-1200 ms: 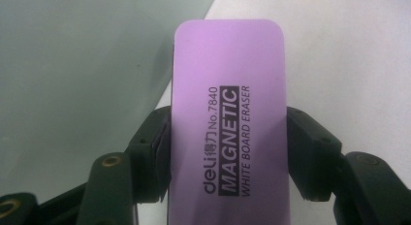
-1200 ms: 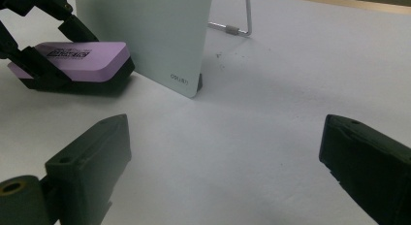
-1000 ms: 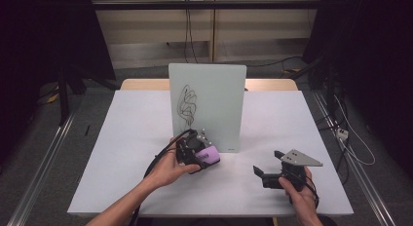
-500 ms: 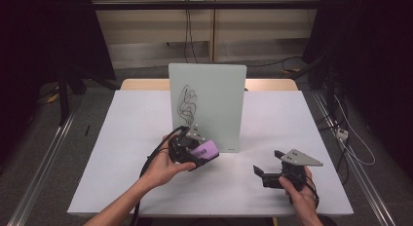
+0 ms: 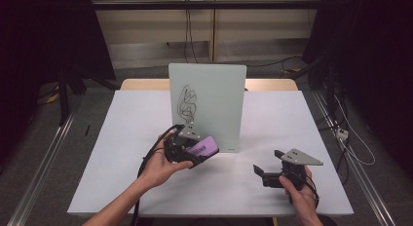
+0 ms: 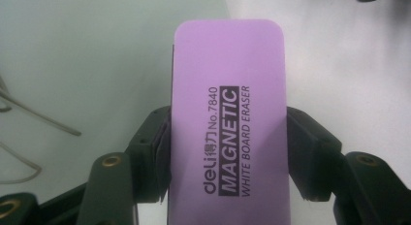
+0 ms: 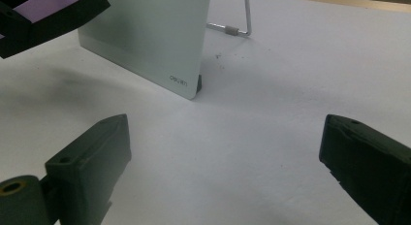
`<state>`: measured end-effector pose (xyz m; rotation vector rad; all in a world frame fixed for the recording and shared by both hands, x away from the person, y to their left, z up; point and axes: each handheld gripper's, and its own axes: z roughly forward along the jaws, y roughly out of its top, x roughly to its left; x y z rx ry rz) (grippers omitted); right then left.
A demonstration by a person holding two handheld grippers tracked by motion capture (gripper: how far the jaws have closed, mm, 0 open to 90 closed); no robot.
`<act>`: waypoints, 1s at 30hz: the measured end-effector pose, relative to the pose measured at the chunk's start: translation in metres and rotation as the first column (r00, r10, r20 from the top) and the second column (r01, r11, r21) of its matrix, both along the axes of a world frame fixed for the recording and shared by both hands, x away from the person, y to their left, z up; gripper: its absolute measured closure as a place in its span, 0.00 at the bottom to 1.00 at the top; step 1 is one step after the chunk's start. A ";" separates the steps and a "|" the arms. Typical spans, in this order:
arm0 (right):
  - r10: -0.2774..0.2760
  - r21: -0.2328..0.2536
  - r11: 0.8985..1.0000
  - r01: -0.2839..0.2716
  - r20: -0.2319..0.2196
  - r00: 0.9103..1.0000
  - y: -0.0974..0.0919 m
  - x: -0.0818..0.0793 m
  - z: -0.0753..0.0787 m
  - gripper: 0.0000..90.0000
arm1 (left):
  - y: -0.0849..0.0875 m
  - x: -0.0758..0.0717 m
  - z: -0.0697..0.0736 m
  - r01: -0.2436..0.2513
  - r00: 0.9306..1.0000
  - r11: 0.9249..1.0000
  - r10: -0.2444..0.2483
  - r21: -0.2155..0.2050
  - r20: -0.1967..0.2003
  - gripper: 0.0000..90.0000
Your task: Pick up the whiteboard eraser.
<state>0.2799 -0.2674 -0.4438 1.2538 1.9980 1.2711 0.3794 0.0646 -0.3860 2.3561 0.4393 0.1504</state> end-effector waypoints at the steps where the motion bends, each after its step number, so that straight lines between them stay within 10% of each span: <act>1: -0.002 0.001 1.000 0.002 -0.001 1.000 0.000 0.000 0.000 0.05 | 0.001 0.000 0.001 0.007 1.000 1.000 -0.007 0.004 0.004 0.45; 30: 0.023 0.001 1.000 -0.023 0.004 1.000 0.003 0.001 0.000 0.04 | 0.029 -0.002 0.037 -0.089 0.982 0.978 0.118 -0.191 0.149 0.45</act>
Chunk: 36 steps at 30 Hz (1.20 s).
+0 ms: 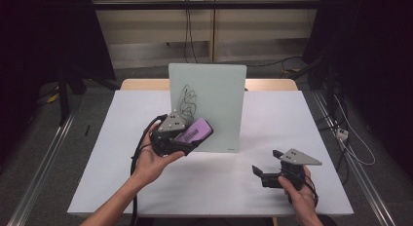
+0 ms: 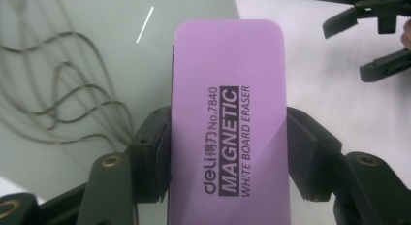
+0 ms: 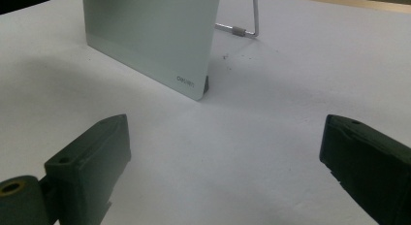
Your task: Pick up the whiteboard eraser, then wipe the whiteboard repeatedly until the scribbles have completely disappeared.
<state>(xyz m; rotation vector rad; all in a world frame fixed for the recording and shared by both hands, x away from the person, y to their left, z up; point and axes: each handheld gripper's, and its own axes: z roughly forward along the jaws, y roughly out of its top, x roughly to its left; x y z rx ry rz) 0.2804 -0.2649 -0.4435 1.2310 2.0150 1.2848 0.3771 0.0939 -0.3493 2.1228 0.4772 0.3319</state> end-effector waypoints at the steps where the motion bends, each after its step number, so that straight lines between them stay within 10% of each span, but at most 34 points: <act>1: 0.001 -0.002 1.000 -0.001 0.000 1.000 0.000 0.000 0.000 0.04 | 0.002 0.001 0.001 -0.005 1.000 1.000 0.005 -0.005 0.003 0.45; 36: -0.001 0.000 1.000 0.001 0.000 1.000 0.000 0.002 0.000 0.04 | 0.045 0.015 0.029 -0.144 0.987 0.981 0.152 -0.129 0.055 0.45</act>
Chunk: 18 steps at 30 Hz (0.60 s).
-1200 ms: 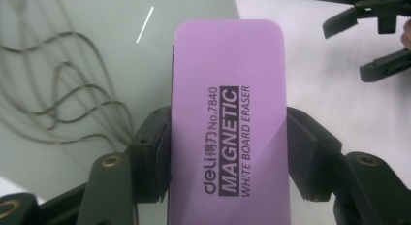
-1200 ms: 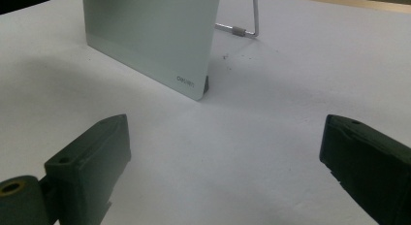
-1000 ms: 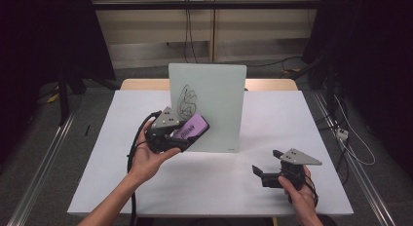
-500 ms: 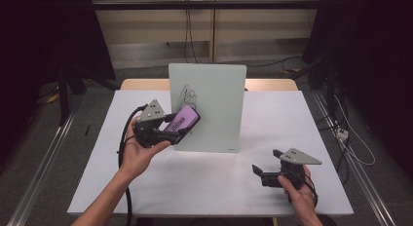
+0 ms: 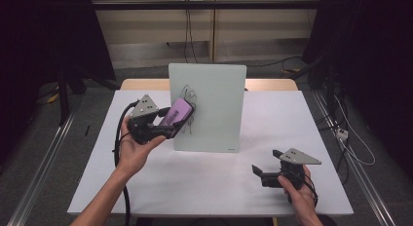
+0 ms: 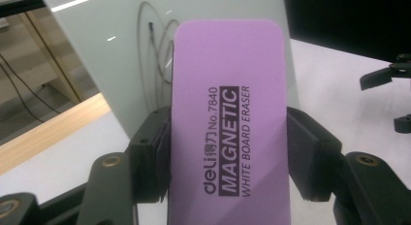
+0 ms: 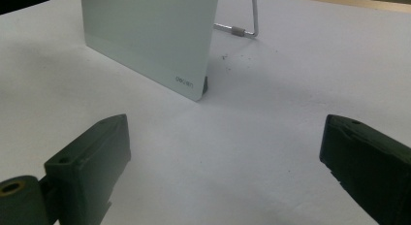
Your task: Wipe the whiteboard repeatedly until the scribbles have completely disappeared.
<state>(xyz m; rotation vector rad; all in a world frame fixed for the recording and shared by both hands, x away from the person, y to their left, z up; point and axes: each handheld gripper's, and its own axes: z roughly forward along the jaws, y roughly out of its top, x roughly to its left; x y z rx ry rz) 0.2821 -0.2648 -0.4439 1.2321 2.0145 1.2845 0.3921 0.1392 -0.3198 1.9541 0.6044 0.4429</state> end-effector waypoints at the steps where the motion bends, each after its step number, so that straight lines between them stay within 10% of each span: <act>1: 0.000 -0.001 1.000 0.000 0.000 1.000 0.000 0.000 0.000 0.04 | 0.001 0.001 0.001 -0.004 1.000 1.000 0.004 -0.001 0.002 0.45; 18: -0.006 0.004 1.000 0.006 -0.003 1.000 -0.001 -0.001 0.000 0.04 | -0.007 0.022 0.033 -0.029 0.997 1.000 0.029 -0.006 0.077 0.45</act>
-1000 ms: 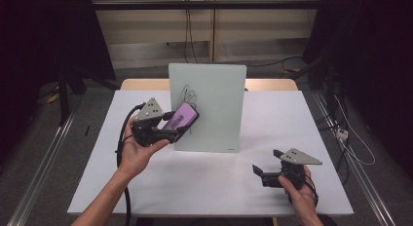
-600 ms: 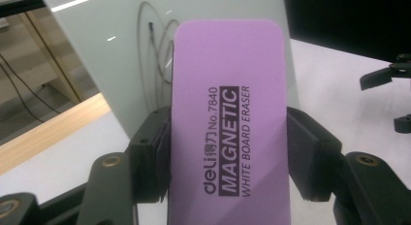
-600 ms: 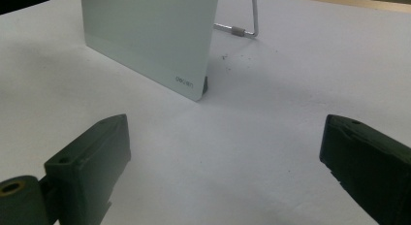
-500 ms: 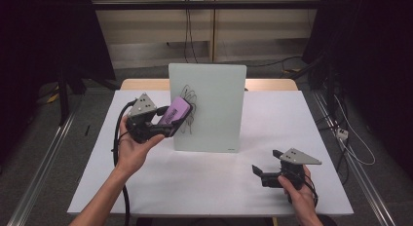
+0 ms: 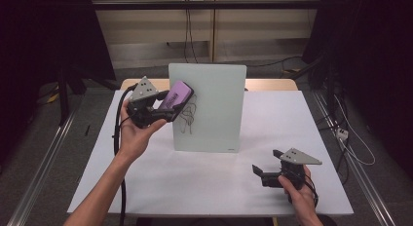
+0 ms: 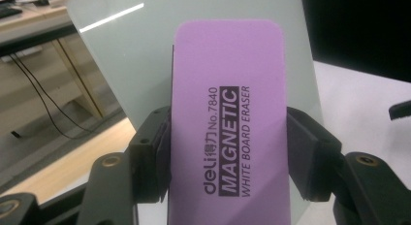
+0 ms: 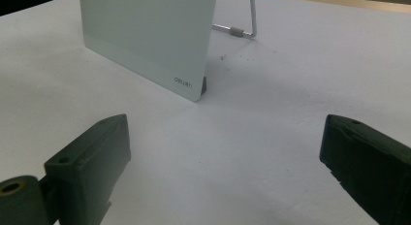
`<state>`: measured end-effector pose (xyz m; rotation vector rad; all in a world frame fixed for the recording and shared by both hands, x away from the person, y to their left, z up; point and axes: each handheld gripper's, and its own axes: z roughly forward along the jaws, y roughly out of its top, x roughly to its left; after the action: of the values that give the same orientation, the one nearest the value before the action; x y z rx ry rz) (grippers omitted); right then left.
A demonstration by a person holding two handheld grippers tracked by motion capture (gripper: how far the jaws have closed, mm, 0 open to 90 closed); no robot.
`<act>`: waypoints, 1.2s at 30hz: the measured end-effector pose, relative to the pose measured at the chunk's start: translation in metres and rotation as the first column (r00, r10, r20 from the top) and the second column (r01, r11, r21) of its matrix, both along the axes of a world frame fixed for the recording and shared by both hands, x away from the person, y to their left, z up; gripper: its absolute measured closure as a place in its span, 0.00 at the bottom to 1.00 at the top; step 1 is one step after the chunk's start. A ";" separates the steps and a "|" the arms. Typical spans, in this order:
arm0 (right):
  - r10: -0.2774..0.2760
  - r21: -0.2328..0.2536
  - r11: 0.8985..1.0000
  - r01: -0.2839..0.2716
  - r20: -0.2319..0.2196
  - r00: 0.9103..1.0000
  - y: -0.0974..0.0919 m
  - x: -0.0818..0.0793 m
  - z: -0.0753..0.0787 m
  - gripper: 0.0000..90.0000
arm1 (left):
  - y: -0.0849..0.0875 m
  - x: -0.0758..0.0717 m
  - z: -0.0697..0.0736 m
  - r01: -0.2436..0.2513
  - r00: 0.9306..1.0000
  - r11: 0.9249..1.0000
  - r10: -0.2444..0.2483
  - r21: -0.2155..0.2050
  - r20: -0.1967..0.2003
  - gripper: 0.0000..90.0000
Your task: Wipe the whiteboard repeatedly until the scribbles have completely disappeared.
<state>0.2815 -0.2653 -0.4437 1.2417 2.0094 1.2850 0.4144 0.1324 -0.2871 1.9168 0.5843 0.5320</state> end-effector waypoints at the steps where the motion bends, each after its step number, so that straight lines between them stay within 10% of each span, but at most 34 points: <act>1: 0.001 0.001 1.000 -0.001 0.001 1.000 0.000 0.000 0.000 0.04 | 0.000 0.001 0.002 -0.001 1.000 1.000 0.001 0.005 0.009 0.45; 17: -0.003 -0.004 1.000 0.003 0.004 1.000 0.000 0.000 0.000 0.04 | 0.000 0.020 0.014 -0.033 0.999 0.999 0.033 -0.006 0.024 0.45; 36: 0.007 0.001 1.000 -0.007 0.005 1.000 0.000 0.000 0.000 0.04 | -0.016 0.030 0.009 -0.036 0.998 0.994 0.031 0.101 0.049 0.46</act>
<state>0.2810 -0.2650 -0.4434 1.2318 2.0114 1.2917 0.4443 0.1163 -0.2784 1.9875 0.5694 0.6380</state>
